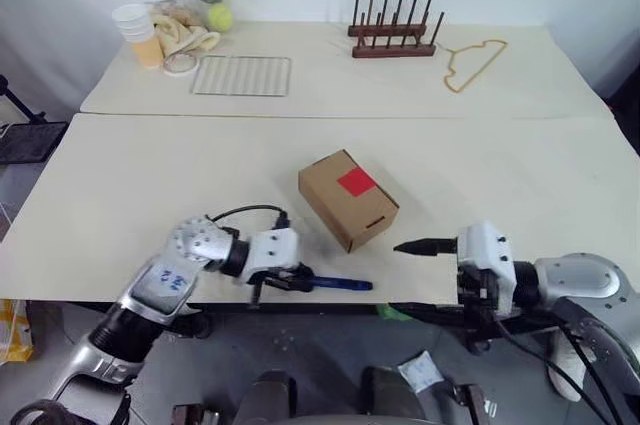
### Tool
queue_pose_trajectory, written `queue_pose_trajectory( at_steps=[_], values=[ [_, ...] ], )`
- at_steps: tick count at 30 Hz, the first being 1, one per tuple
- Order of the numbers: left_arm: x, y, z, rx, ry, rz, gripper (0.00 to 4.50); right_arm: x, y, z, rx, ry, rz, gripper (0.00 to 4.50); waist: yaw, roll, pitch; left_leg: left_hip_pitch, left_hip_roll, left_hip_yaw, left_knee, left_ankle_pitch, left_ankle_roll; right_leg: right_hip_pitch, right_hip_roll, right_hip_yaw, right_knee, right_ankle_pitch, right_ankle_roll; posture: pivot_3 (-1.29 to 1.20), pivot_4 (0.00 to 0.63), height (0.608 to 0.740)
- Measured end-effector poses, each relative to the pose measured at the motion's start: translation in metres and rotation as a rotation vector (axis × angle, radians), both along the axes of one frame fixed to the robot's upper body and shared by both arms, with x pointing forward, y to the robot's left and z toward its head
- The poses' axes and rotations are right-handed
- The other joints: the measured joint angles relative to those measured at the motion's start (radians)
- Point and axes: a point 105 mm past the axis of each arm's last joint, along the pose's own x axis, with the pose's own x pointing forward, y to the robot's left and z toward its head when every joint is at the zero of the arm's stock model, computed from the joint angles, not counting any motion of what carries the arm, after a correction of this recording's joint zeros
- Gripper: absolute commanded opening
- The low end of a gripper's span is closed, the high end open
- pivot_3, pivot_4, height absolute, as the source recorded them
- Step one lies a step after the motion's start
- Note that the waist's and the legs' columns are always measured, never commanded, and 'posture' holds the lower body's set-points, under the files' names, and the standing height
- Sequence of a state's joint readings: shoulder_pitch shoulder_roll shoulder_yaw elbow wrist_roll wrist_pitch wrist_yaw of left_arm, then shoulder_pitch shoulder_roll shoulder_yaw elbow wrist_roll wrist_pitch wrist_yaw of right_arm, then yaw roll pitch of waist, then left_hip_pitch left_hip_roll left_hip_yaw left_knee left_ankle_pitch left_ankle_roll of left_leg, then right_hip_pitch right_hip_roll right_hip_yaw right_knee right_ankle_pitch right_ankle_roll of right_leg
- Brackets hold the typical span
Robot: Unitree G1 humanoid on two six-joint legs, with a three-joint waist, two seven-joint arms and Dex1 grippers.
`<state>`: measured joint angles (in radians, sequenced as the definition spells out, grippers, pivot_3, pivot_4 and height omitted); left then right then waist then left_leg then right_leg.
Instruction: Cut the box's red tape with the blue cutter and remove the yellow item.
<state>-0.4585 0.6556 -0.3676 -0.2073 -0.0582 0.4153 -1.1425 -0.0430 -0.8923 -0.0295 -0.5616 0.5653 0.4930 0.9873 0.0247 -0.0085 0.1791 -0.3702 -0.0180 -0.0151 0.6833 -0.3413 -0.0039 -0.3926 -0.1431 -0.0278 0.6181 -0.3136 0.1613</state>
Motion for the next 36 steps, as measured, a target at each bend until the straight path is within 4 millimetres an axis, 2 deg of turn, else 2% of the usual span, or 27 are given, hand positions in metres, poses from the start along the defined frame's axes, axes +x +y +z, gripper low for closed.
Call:
queue_pose_trajectory(
  at_steps=[10,14,22,29,36],
  values=[
    [-0.006,-0.012,0.001,0.064,0.006,0.09,0.45,0.013,0.009,-0.023,-0.113,-0.011,-0.046,0.03,0.005,0.001,0.0,0.0,-0.001,-0.002,0.0,0.001,0.001,0.001,-0.001,0.001,-0.002,0.0,0.001,0.0,0.15,0.74],
    [-0.007,-0.013,0.002,0.073,0.002,0.099,0.45,0.017,0.011,-0.032,-0.131,0.008,-0.051,0.03,0.004,0.001,0.0,0.0,-0.002,-0.002,0.0,0.001,0.001,0.001,-0.001,0.001,-0.002,0.0,0.001,0.0,0.15,0.74],
    [-0.007,-0.014,0.002,0.083,0.002,0.096,0.45,0.029,0.016,-0.036,-0.132,0.002,-0.062,0.03,0.005,0.001,0.0,0.0,-0.002,-0.002,0.0,0.001,0.001,0.002,-0.001,0.001,-0.003,0.0,0.001,0.0,0.15,0.74],
    [-0.006,-0.013,0.003,0.082,0.017,0.114,0.45,0.029,0.03,-0.041,-0.131,0.01,-0.027,0.03,0.002,0.001,-0.001,0.0,-0.002,-0.002,0.0,0.001,0.001,0.002,-0.001,0.001,-0.003,0.0,0.001,0.0,0.15,0.74],
    [-0.006,-0.013,0.003,0.089,0.02,0.115,0.45,0.029,0.034,-0.042,-0.137,-0.007,-0.016,0.03,0.001,0.001,-0.001,0.001,-0.002,-0.002,0.0,0.001,0.001,0.002,-0.001,0.001,-0.003,0.0,0.001,0.0,0.15,0.74]
  ],
)
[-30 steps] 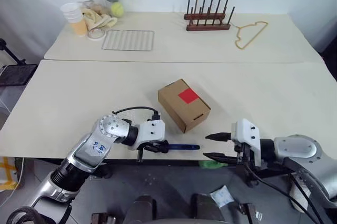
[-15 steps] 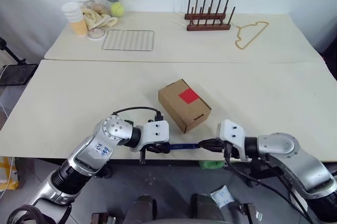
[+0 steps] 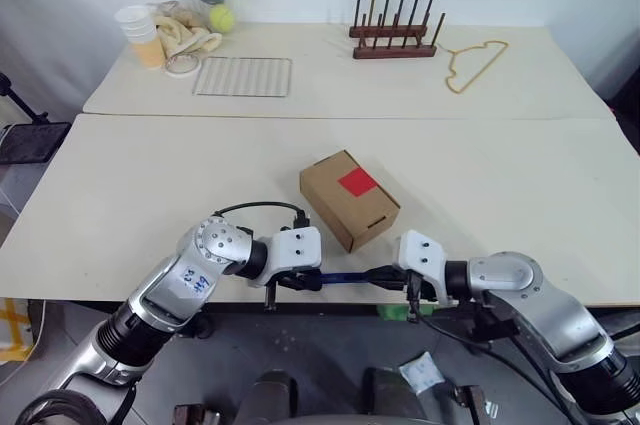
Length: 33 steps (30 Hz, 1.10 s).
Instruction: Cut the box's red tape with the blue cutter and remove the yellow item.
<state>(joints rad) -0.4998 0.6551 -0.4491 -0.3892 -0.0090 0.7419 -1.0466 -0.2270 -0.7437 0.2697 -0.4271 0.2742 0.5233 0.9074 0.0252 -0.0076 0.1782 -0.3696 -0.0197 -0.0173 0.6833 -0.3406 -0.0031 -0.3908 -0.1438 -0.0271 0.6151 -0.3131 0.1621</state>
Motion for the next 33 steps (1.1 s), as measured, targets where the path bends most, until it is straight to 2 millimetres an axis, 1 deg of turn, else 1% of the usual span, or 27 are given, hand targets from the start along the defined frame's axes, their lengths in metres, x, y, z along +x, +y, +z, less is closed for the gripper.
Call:
queue_pose_trajectory(
  at_steps=[3,9,14,17,22,24,26,27,28,29,30,32,33],
  values=[
    [0.0,-0.001,0.0,0.0,0.0,-0.003,0.45,0.0,0.009,-0.002,0.019,0.003,0.015,0.03,0.001,0.0,0.0,0.0,0.0,0.0,0.0,0.0,0.0,0.0,0.0,0.0,0.0,0.0,0.0,0.0,0.15,0.74],
    [0.0,-0.002,0.0,0.001,0.004,-0.003,0.45,0.0,0.019,-0.002,0.031,0.009,0.031,0.03,0.002,0.0,0.0,0.0,0.0,0.0,0.0,0.0,0.0,0.0,0.0,0.0,0.001,0.0,0.0,0.0,0.15,0.74],
    [0.0,-0.002,0.0,0.0,0.003,-0.005,0.45,0.001,0.034,-0.003,0.05,0.015,0.053,0.03,0.002,0.0,0.0,0.0,0.0,0.0,0.0,0.0,0.0,0.0,0.0,0.0,0.001,0.0,0.0,0.0,0.15,0.74],
    [0.0,-0.003,0.0,0.001,0.003,-0.007,0.45,0.002,0.038,-0.004,0.055,0.023,0.055,0.03,0.002,0.0,0.0,0.0,-0.001,0.0,0.0,0.0,0.0,0.0,0.0,0.0,0.001,0.0,0.0,0.0,0.15,0.74],
    [0.0,-0.003,0.002,-0.002,-0.008,-0.022,0.45,-0.001,0.037,-0.004,0.07,0.052,0.055,0.03,0.004,0.0,0.0,-0.001,-0.001,-0.001,0.0,0.0,0.0,0.0,0.0,0.0,0.001,0.0,0.0,0.0,0.15,0.74],
    [-0.001,-0.002,0.002,-0.01,-0.019,-0.041,0.45,-0.005,0.028,-0.002,0.083,0.088,0.037,0.03,0.003,0.0,0.0,-0.002,-0.001,-0.001,0.0,0.0,0.0,-0.001,0.0,0.0,0.0,0.0,0.0,0.0,0.15,0.74],
    [-0.002,0.004,0.002,-0.025,-0.046,-0.074,0.45,-0.007,0.016,0.008,0.126,0.134,-0.004,0.03,-0.001,0.0,0.0,-0.003,0.0,-0.001,-0.001,0.0,0.0,-0.002,-0.001,0.0,-0.001,0.0,0.0,0.0,0.15,0.74],
    [-0.001,0.006,0.002,-0.04,-0.07,-0.094,0.45,-0.008,0.01,0.017,0.161,0.159,-0.03,0.4,-0.003,0.0,0.0,-0.002,0.0,-0.001,-0.001,0.0,0.0,-0.002,-0.001,0.0,-0.001,0.0,0.0,0.0,0.15,0.74],
    [-0.001,0.008,0.004,-0.064,-0.112,-0.124,0.45,-0.009,0.004,0.029,0.211,0.191,-0.06,0.58,-0.005,0.001,0.001,-0.003,0.002,-0.001,-0.001,0.0,0.0,-0.002,-0.001,-0.001,-0.002,0.0,0.0,0.0,0.15,0.74],
    [-0.001,0.011,0.006,-0.083,-0.154,-0.151,0.45,-0.011,-0.003,0.042,0.248,0.212,-0.082,0.96,-0.006,0.001,0.001,-0.002,0.002,-0.001,-0.001,0.0,-0.001,-0.002,-0.001,-0.002,-0.002,0.0,0.0,0.0,0.15,0.74],
    [-0.001,0.013,0.008,-0.091,-0.187,-0.169,0.45,-0.013,-0.007,0.049,0.267,0.231,-0.094,1.19,-0.006,0.001,0.001,-0.002,0.003,-0.001,-0.001,0.0,-0.001,-0.002,-0.001,-0.003,-0.005,0.0,-0.001,0.0,0.15,0.74],
    [-0.001,0.019,0.016,-0.123,-0.262,-0.194,0.45,-0.016,-0.018,0.065,0.303,0.278,-0.13,1.92,-0.003,0.001,0.001,-0.002,0.006,-0.001,-0.001,0.0,-0.002,-0.001,-0.002,-0.005,-0.005,0.0,-0.002,0.0,0.15,0.74],
    [-0.001,0.02,0.02,-0.145,-0.288,-0.205,0.45,-0.018,-0.021,0.069,0.316,0.317,-0.15,2.19,-0.002,0.001,0.001,-0.002,0.006,-0.001,-0.001,0.0,-0.002,-0.001,-0.002,-0.006,-0.006,0.001,-0.002,0.0,0.15,0.74]
  ],
)
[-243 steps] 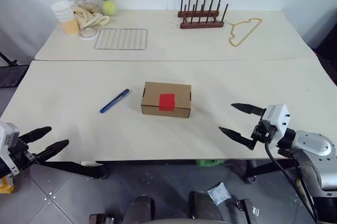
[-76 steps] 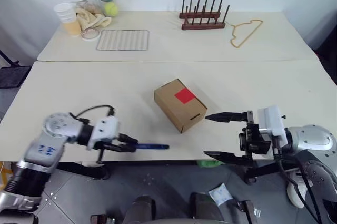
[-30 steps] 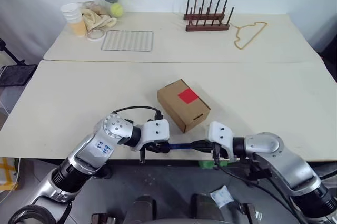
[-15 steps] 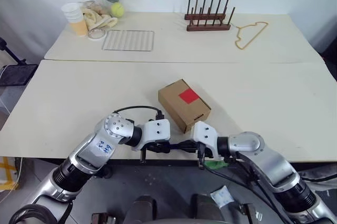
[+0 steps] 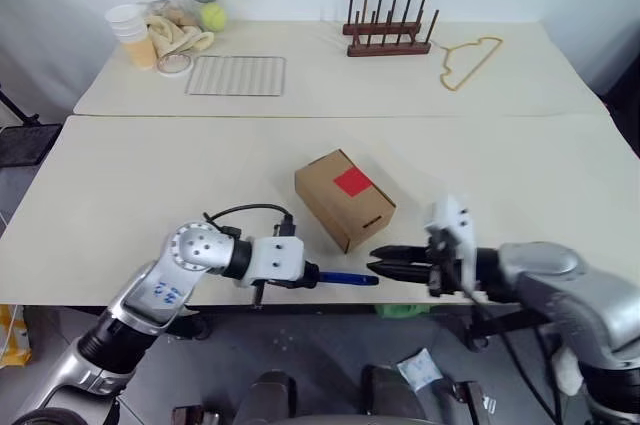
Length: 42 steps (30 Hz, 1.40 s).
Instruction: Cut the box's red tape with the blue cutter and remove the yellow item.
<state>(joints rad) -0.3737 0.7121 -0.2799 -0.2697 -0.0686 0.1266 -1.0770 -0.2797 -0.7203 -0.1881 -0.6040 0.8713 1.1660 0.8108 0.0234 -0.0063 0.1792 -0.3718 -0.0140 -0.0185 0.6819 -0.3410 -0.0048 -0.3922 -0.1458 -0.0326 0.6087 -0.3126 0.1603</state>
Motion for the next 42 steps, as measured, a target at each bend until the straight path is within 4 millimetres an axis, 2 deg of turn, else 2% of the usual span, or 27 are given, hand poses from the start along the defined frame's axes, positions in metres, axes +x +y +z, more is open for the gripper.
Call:
queue_pose_trajectory(
  at_steps=[4,8,14,17,26,42],
  values=[
    [-0.005,-0.008,0.018,-0.114,-0.099,-0.088,0.45,0.002,-0.01,0.011,0.034,0.16,-0.094,3.56,0.002,0.0,0.0,0.0,0.0,0.0,0.0,0.0,0.0,0.0,-0.002,-0.001,0.0,0.0,0.0,0.0,0.15,0.74],
    [0.002,-0.021,0.03,-0.183,-0.145,-0.101,0.45,0.009,0.001,0.01,0.096,0.272,-0.104,4.45,0.0,0.0,0.0,-0.001,-0.004,0.001,0.0,0.0,0.001,0.0,-0.002,-0.002,0.003,0.001,0.0,0.0,0.15,0.74],
    [-0.002,-0.034,0.027,-0.193,-0.134,-0.143,0.45,0.004,0.019,0.017,0.124,0.371,-0.11,4.45,-0.002,0.0,0.001,-0.003,-0.005,0.001,0.0,0.0,0.001,0.0,-0.003,-0.01,0.001,0.001,0.001,0.0,0.15,0.74],
    [-0.003,-0.039,0.025,-0.187,-0.123,-0.152,0.45,0.005,0.024,0.014,0.127,0.409,-0.135,4.45,-0.002,0.0,0.001,-0.004,-0.005,0.002,0.001,0.0,0.002,0.0,-0.003,-0.01,0.001,0.002,0.002,0.0,0.15,0.74],
    [0.0,-0.04,0.023,-0.168,-0.115,-0.128,0.45,0.003,0.023,-0.002,0.007,0.449,-0.157,4.45,-0.001,0.0,0.001,-0.004,-0.004,0.0,0.001,0.001,0.003,0.0,-0.003,-0.01,0.0,0.002,0.002,0.0,0.15,0.74],
    [0.001,-0.039,0.022,-0.16,-0.105,-0.113,0.45,0.008,0.021,-0.007,0.007,0.463,-0.199,4.45,0.0,0.0,0.001,-0.005,-0.004,0.0,0.001,0.001,0.003,0.0,-0.003,-0.011,-0.001,0.003,0.002,0.0,0.15,0.74]
  ],
)
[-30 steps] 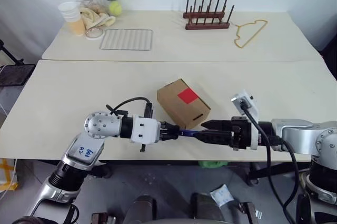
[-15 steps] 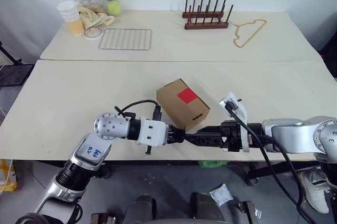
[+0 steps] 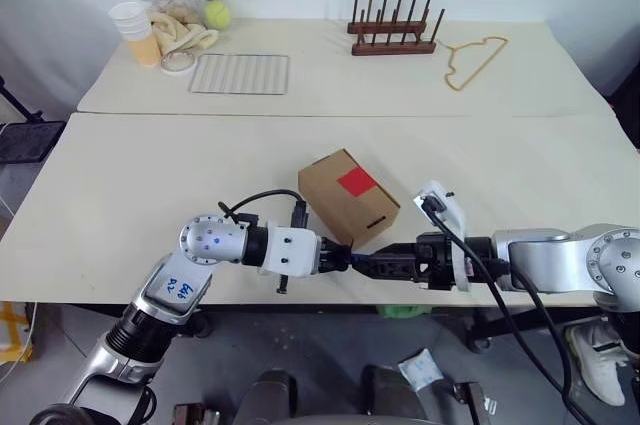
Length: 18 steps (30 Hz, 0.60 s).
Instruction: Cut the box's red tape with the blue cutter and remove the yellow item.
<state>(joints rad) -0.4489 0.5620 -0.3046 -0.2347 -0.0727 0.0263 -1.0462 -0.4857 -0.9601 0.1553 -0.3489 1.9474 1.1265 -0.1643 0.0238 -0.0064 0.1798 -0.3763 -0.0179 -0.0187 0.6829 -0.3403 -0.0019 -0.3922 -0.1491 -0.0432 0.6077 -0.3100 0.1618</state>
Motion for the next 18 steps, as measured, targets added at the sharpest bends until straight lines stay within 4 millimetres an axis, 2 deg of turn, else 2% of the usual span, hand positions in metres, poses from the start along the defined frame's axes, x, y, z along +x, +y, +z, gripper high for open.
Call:
queue_pose_trajectory(
  at_steps=[4,5,8,16,18],
  values=[
    [0.0008,0.0001,0.0001,-0.002,0.003,0.008,0.45,-0.0002,-0.0006,-0.0032,-0.006,0.012,-0.005,4.45,0.0,0.0,0.0,0.0,0.0,0.0,0.0,0.0,0.0,0.0,0.0,0.0,-0.001,0.0,0.0,0.0,0.15,0.74],
    [0.0007,0.0,0.0002,-0.002,0.002,0.008,0.45,-0.0007,-0.0005,-0.0045,-0.008,0.017,-0.004,4.28,0.0,0.0,0.0,0.0,0.0,0.0,0.0,0.0,0.0,0.0,0.0,0.0,-0.001,0.0,0.0,0.0,0.15,0.74],
    [0.0003,-0.0002,0.0007,-0.002,0.0,0.007,0.45,-0.0014,-0.0007,-0.0079,-0.01,0.03,-0.009,3.5,0.0,0.0,0.0,0.0,0.0,0.0,0.0,0.0,0.0,0.0,0.0,0.0,-0.001,0.0,0.0,0.0,0.15,0.74],
    [0.001,0.0001,-0.0002,0.003,0.006,0.015,0.45,0.0008,0.0038,-0.0074,0.028,0.045,-0.021,0.75,0.0,0.0,0.0,0.0,0.0,0.0,0.0,0.0,0.0,0.0,0.0,0.0,-0.001,0.0,0.0,0.0,0.15,0.74],
    [0.001,0.0,-0.0011,0.007,0.009,0.016,0.45,-0.0003,0.0055,-0.0064,0.04,0.048,-0.013,0.75,0.0,0.0,0.0,0.0,0.0,0.0,0.0,0.0,0.0,0.0,0.0,0.0,-0.001,0.0,0.0,0.0,0.15,0.74]
  ],
)
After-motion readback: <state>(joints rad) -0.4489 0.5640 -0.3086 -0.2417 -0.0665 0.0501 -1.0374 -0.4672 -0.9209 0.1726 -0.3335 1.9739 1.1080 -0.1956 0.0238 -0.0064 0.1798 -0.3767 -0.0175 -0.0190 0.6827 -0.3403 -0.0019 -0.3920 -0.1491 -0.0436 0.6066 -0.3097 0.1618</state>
